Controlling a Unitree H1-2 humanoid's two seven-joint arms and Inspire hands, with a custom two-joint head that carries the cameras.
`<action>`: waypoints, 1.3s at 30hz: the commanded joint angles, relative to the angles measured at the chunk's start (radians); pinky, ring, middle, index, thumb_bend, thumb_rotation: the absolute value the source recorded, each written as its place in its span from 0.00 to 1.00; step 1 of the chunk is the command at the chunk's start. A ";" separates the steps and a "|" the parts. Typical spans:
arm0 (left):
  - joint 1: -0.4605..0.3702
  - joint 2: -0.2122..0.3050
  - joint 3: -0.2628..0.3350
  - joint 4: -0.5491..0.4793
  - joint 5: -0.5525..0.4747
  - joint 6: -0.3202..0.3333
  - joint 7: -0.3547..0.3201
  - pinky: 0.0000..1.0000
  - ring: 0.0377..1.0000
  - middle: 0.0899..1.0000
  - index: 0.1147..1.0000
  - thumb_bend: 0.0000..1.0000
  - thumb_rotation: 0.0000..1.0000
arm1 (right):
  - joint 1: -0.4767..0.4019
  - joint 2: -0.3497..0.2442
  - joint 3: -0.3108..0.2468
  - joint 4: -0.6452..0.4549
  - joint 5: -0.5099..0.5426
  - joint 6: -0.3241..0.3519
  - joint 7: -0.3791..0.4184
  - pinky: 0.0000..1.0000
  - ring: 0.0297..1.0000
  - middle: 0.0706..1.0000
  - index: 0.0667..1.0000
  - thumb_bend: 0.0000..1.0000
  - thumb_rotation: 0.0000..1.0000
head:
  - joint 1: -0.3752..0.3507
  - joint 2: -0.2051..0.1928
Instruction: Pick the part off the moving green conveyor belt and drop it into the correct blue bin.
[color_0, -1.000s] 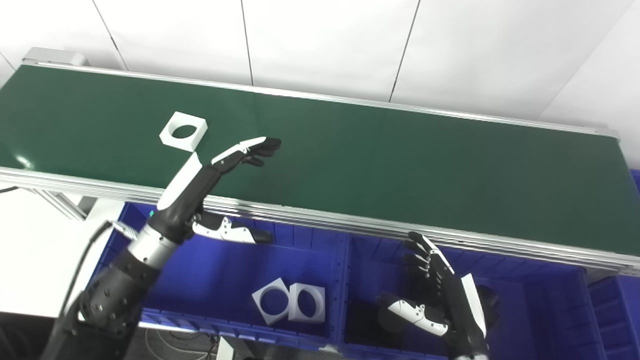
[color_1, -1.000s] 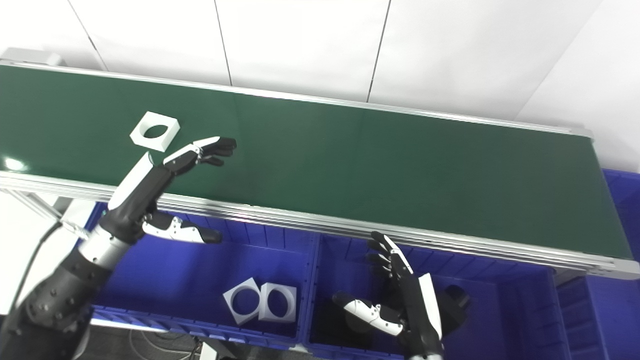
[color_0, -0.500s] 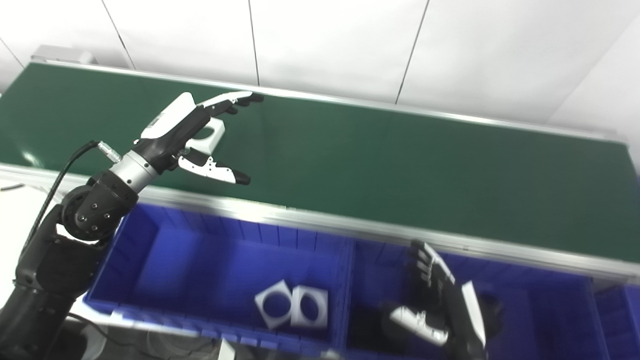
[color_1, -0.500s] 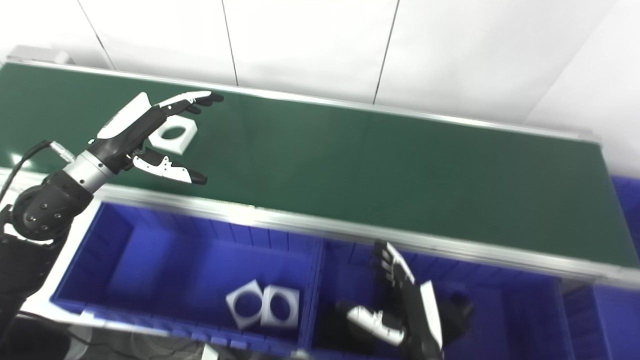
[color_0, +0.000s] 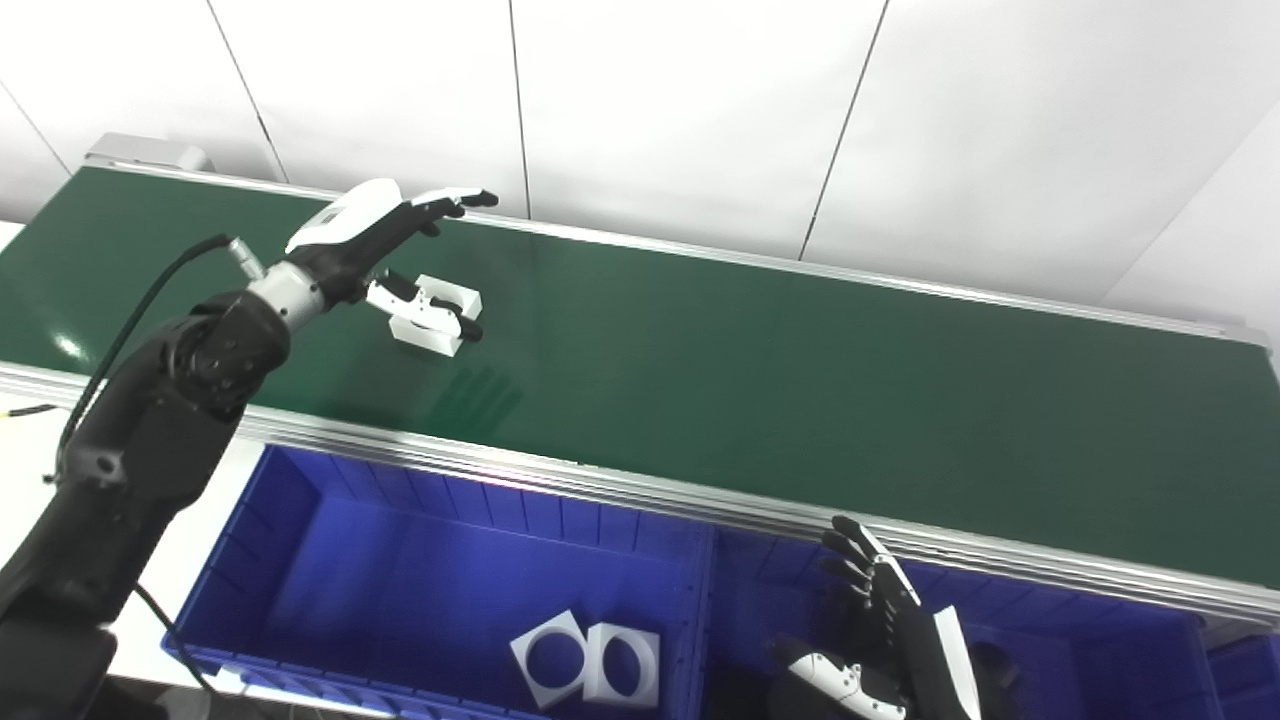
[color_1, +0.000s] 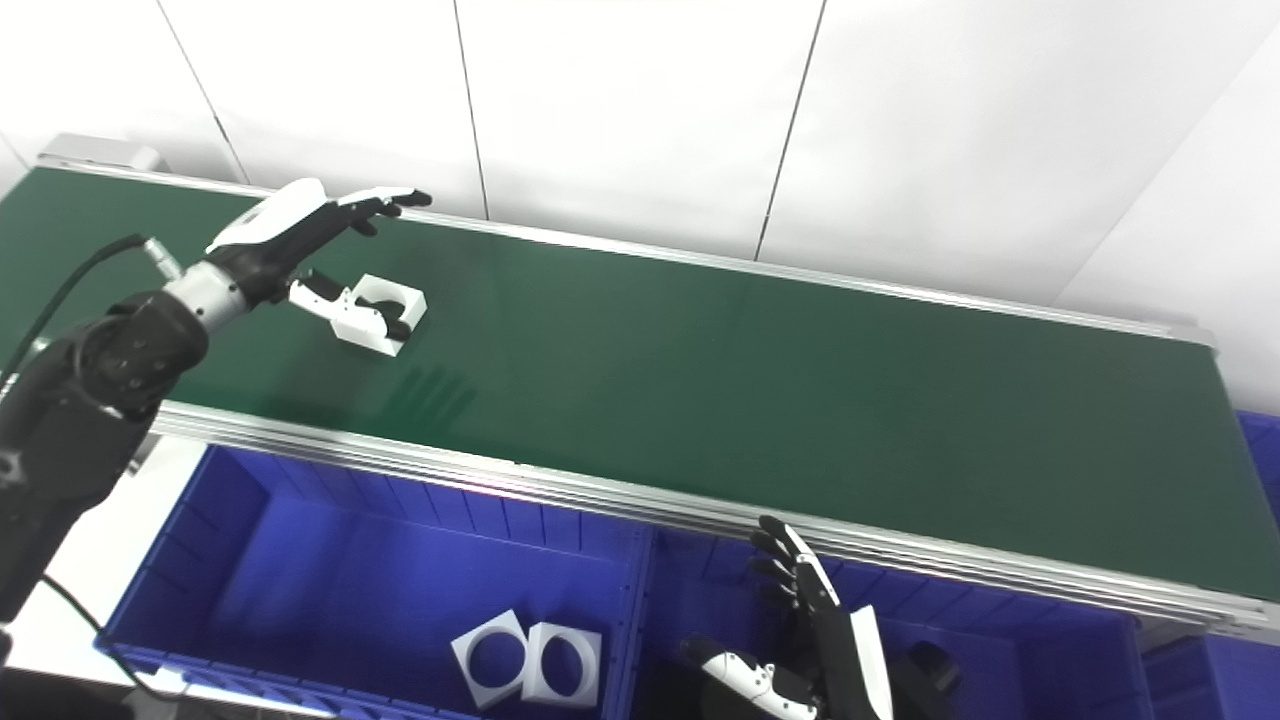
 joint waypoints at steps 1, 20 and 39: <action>-0.070 0.041 -0.017 0.015 0.047 0.017 0.012 0.78 0.88 0.92 0.89 0.78 0.35 | -0.006 0.005 -0.003 -0.017 0.011 -0.062 -0.004 0.73 0.79 0.84 0.88 0.70 0.39 | 0.000 0.000; -0.199 0.002 -0.210 0.281 0.226 -0.048 0.109 0.91 0.94 0.93 0.87 0.92 0.12 | 0.020 0.010 -0.009 -0.049 0.012 -0.051 -0.006 0.73 0.80 0.84 0.88 0.70 0.39 | -0.008 0.023; -0.227 -0.109 -0.250 0.452 0.203 -0.125 0.217 0.68 0.76 0.80 0.76 0.69 0.00 | 0.037 0.017 -0.008 -0.066 0.006 -0.061 -0.012 0.72 0.78 0.83 0.87 0.69 0.40 | -0.028 0.043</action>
